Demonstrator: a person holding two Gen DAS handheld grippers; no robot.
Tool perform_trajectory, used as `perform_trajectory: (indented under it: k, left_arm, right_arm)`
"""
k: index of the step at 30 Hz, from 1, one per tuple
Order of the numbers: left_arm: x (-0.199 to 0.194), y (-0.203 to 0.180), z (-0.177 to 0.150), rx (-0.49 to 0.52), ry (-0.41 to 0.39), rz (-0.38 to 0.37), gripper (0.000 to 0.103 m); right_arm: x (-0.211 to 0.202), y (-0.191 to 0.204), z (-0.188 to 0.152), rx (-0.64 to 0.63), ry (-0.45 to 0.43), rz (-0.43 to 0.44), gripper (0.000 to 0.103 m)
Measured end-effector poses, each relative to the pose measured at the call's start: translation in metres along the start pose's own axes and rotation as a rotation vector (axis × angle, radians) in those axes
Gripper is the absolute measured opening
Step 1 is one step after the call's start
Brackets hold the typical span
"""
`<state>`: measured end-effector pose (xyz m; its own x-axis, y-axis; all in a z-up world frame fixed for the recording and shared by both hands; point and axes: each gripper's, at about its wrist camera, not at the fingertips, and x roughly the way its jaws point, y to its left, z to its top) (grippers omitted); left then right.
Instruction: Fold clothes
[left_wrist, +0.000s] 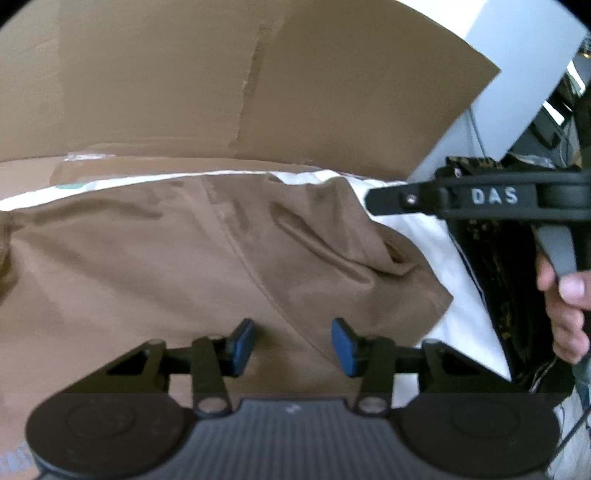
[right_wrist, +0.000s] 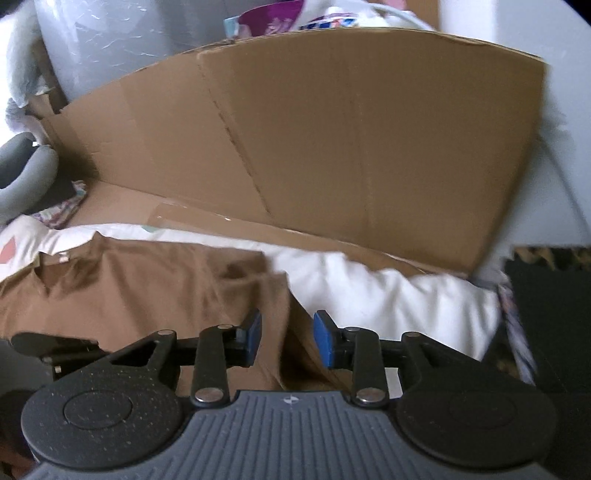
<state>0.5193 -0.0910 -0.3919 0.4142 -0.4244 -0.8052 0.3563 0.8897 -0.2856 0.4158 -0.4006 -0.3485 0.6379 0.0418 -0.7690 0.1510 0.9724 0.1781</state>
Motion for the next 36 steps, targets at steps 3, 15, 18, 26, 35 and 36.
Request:
perform_trajectory:
  k: [3, 15, 18, 26, 35, 36]
  left_arm:
    - [-0.004, 0.006, 0.002, -0.027, -0.014, 0.008, 0.046]
    - [-0.014, 0.027, 0.002, -0.073, -0.040, 0.051, 0.046]
    - [-0.016, 0.026, 0.003, -0.076, -0.044, 0.051, 0.046]
    - [-0.017, 0.025, 0.007, -0.080, -0.060, 0.049, 0.046]
    - [-0.014, 0.020, 0.016, -0.093, -0.086, 0.047, 0.046]
    - [-0.014, 0.020, 0.016, -0.093, -0.088, 0.047, 0.046]
  right_arm:
    - [0.014, 0.000, 0.009, 0.003, 0.023, 0.015, 0.045]
    - [0.037, -0.010, 0.019, 0.100, 0.070, 0.138, 0.036]
    - [0.037, -0.008, 0.020, 0.088, 0.075, 0.154, 0.001]
    - [0.008, -0.009, 0.023, 0.052, 0.012, 0.146, 0.000]
    - [-0.025, -0.033, 0.040, 0.067, -0.076, 0.032, 0.000]
    - [-0.025, -0.036, 0.042, 0.070, -0.079, 0.018, 0.000]
